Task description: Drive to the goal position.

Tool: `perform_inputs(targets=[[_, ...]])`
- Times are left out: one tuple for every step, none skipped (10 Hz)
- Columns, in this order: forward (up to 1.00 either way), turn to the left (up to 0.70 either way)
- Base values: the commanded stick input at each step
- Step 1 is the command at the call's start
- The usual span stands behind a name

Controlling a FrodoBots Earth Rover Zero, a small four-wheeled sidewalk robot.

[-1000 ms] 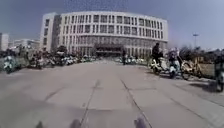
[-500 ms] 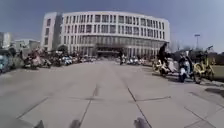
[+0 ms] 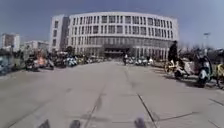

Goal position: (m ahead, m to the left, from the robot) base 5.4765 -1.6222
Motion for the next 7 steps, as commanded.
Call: perform_inputs(targets=[[1.00,0.00],[1.00,0.00],[1.00,0.00],[1.00,0.00],[1.00,0.00],[1.00,0.00],[1.00,0.00]])
